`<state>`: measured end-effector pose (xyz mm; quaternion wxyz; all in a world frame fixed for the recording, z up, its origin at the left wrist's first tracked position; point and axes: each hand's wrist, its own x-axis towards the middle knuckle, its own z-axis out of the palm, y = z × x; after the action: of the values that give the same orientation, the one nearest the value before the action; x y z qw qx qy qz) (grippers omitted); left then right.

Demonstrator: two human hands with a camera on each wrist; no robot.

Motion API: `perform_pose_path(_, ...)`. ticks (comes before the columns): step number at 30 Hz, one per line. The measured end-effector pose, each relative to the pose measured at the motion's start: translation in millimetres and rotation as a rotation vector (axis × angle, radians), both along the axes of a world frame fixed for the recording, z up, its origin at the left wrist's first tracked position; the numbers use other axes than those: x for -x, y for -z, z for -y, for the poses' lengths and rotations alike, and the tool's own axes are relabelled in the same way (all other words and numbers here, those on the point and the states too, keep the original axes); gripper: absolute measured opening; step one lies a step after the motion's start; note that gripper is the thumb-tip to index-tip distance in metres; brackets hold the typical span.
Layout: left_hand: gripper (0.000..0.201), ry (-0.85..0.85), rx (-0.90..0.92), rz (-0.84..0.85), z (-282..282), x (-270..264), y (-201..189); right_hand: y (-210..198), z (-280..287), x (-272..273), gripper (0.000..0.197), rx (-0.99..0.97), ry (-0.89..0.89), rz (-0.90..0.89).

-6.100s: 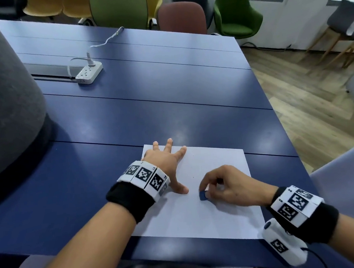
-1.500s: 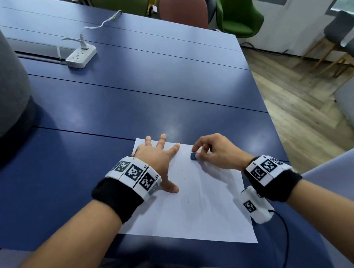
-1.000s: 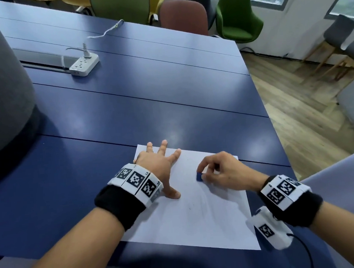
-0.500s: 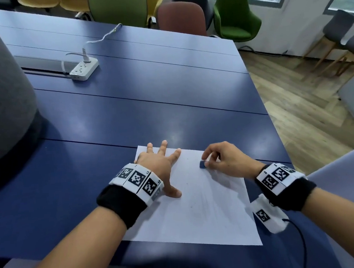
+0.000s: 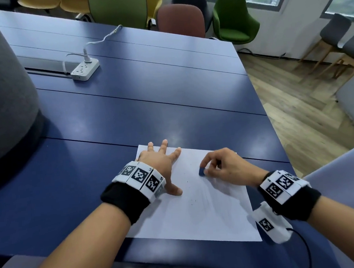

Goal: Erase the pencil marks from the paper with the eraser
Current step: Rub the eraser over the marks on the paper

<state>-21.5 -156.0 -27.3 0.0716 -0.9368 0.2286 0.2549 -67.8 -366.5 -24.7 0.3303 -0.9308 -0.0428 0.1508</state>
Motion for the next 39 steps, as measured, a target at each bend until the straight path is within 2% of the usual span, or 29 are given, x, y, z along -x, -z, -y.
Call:
perform_pose_path(3, 0.127, -0.005, 0.004, -0.001, -0.1, 0.4, 0.5, -6.2, -5.3, 5.5, 0.011, 0.017, -0.121, -0.057)
perform_pose_path(7, 0.126, -0.003, 0.004, -0.001, 0.7, 0.0, -0.1, -3.1, -0.9, -12.8, 0.008, -0.002, 0.020, 0.030)
perform_pose_path(8, 0.126, -0.003, 0.004, -0.002, 0.9, -0.2, 0.2, -3.1, -1.6, -10.1, 0.010, -0.016, 0.008, 0.023)
perform_pose_path(12, 0.128, -0.006, -0.001, -0.002, 0.3, -0.7, 1.4, -4.6, -8.0, 9.6, 0.013, 0.001, -0.185, -0.094)
perform_pose_path(16, 0.126, 0.005, -0.005, 0.006, 0.2, 0.0, 0.6, -0.8, -4.0, 2.1, 0.010, -0.045, 0.000, 0.001)
perform_pose_path(17, 0.126, 0.006, -0.006, 0.007, 0.5, 0.1, 0.8, -0.2, -4.3, 5.6, 0.012, -0.052, -0.005, 0.012)
perform_pose_path(21, 0.127, 0.003, -0.015, 0.007, 0.2, 0.3, 0.5, -5.4, -10.7, 22.1, 0.017, 0.025, -0.223, -0.087)
perform_pose_path(26, 0.126, 0.009, -0.017, 0.011, 0.8, 1.3, -2.1, -0.4, -7.7, 12.5, 0.015, -0.016, -0.077, 0.036)
perform_pose_path(30, 0.126, 0.003, -0.019, -0.007, 0.2, 1.4, -3.4, -3.8, -10.7, 29.6, 0.017, 0.028, -0.260, -0.070)
perform_pose_path(34, 0.124, 0.014, -0.017, -0.005, 0.0, 1.4, -4.5, 3.0, -13.2, 16.2, 0.012, 0.018, -0.104, 0.032)
perform_pose_path(39, 0.125, 0.054, 0.033, 0.001, -7.6, 3.3, -5.7, 6.4, -12.2, 20.1, 0.010, -0.014, -0.066, 0.015)
